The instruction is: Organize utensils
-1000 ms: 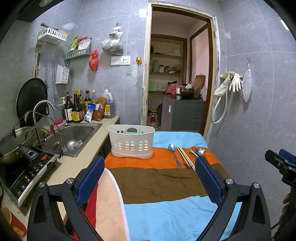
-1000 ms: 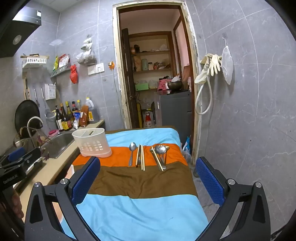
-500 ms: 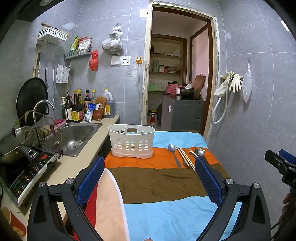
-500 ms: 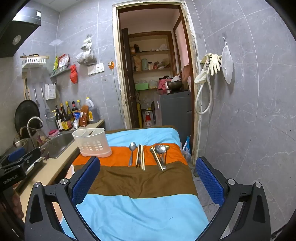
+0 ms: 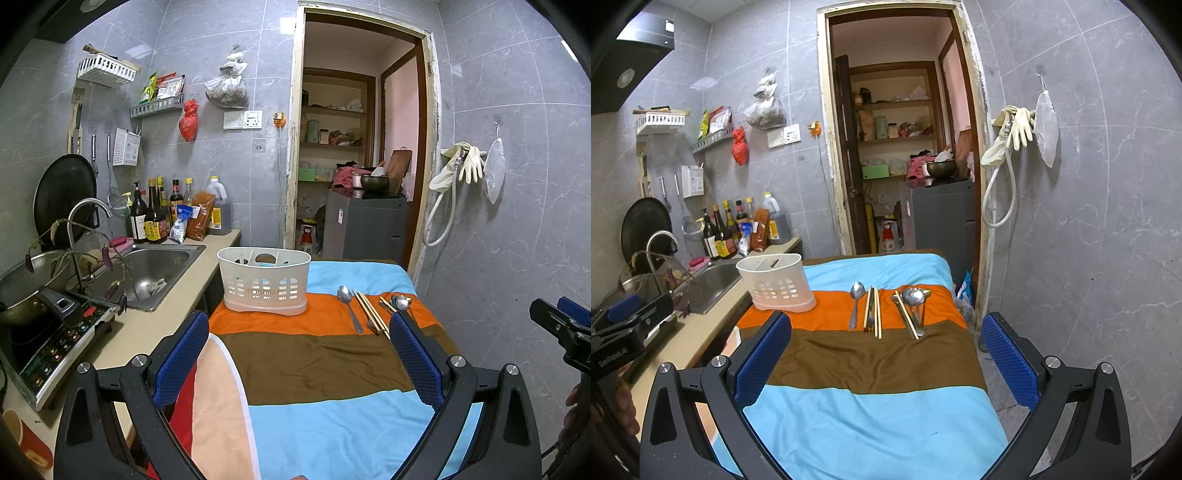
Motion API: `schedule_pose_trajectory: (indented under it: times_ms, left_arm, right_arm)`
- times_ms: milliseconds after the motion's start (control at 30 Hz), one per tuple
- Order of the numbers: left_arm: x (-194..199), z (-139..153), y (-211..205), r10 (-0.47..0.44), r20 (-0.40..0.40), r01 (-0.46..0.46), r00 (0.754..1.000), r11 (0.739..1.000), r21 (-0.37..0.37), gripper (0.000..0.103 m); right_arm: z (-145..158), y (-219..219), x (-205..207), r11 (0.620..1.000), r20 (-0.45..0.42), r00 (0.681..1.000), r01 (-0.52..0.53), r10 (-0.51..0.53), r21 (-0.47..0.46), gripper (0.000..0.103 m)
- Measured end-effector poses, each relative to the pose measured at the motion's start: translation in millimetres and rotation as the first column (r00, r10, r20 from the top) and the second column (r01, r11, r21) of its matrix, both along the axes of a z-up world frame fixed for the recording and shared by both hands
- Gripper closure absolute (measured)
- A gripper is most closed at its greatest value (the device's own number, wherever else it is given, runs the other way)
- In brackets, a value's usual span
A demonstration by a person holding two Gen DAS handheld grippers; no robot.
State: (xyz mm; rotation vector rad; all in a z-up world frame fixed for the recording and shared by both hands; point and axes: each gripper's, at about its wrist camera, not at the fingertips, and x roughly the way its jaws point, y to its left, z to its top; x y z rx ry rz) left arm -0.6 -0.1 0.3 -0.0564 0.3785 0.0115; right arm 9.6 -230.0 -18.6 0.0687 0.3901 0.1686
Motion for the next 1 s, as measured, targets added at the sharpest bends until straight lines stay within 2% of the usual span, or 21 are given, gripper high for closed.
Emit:
schedule_pose_trajectory:
  times_ms: [1000]
  left_arm:
    - [-3.7, -0.2, 4.9, 0.003, 0.0, -0.003, 1.0, 1.0, -0.003, 0.007]
  right_arm:
    - [-2.3, 2.8, -0.6, 1.0, -0.001, 1.0, -0.002, 0.002, -0.004, 0.0]
